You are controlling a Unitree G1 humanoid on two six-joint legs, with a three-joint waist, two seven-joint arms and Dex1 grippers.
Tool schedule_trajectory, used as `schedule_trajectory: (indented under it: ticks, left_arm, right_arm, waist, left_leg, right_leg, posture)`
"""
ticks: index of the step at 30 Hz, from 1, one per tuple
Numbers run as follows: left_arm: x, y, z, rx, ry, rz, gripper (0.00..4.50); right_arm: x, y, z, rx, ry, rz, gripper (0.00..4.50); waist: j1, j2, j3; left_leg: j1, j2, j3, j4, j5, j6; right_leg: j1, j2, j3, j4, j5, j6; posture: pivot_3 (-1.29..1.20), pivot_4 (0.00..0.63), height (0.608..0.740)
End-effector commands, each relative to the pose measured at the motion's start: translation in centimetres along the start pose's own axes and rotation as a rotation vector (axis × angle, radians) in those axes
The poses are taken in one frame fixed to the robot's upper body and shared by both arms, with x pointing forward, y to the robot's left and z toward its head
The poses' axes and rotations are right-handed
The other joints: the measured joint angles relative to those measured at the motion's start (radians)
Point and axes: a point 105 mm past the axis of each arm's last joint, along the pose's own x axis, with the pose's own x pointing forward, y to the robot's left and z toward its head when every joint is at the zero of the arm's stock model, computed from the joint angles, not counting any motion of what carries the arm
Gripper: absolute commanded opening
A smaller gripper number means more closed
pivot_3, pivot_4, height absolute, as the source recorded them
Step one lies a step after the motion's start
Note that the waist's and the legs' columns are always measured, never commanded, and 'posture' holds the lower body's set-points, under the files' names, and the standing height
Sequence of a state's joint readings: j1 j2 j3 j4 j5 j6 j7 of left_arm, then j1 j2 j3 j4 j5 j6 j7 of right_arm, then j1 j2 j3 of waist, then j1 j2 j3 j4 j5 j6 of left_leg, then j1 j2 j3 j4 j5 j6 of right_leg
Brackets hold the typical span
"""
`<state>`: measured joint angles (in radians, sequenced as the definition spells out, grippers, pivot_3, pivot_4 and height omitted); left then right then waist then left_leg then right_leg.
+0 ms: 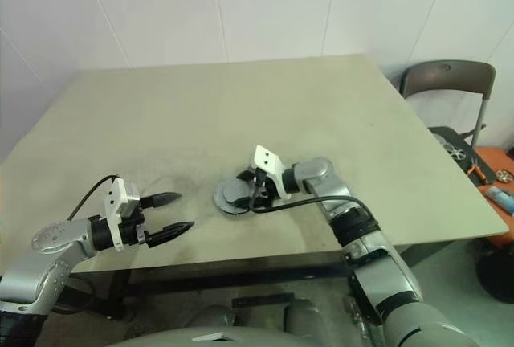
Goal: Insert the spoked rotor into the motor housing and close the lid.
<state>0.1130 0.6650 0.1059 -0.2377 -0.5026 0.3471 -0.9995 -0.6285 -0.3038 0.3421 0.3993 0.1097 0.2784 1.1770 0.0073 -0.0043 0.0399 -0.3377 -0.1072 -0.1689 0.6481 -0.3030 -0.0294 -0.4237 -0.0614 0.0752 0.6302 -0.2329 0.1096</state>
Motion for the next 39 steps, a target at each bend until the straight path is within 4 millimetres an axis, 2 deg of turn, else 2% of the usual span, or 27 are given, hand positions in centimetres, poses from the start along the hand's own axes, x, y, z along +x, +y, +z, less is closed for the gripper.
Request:
schedule_trajectory:
  ticks: [1,11,39]
  left_arm:
    - [-0.4,0.2,1.2,0.029,-0.027,0.008,4.5]
    - [-0.6,0.3,1.1,0.029,-0.025,0.01,4.5]
    - [-0.6,0.3,1.0,0.02,-0.026,0.011,4.5]
  right_arm:
    - [-0.4,-0.3,1.3,-0.053,-0.02,0.002,3.4]
    - [-0.4,-0.4,1.3,-0.048,-0.014,0.009,3.4]
    - [-0.2,-0.2,-1.9,-0.009,0.075,0.002,3.4]
  waist:
    - [0.0,0.0,0.0]
    - [0.0,0.0,0.0]
    - [0.003,0.0,0.0]
  left_leg:
    - [0.0,0.0,0.0,0.0,0.0,0.0]
    - [0.0,0.0,0.0,0.0,0.0,0.0]
    - [0.004,0.0,0.0,0.0,0.0,0.0]
  right_leg:
    - [0.0,0.0,0.0,0.0,0.0,0.0]
    - [0.0,0.0,0.0,0.0,0.0,0.0]
    - [0.004,0.0,0.0,0.0,0.0,0.0]
  posture:
    - [0.0,0.0,0.74]
    - [0.0,0.0,0.74]
    - [0.0,0.0,0.74]
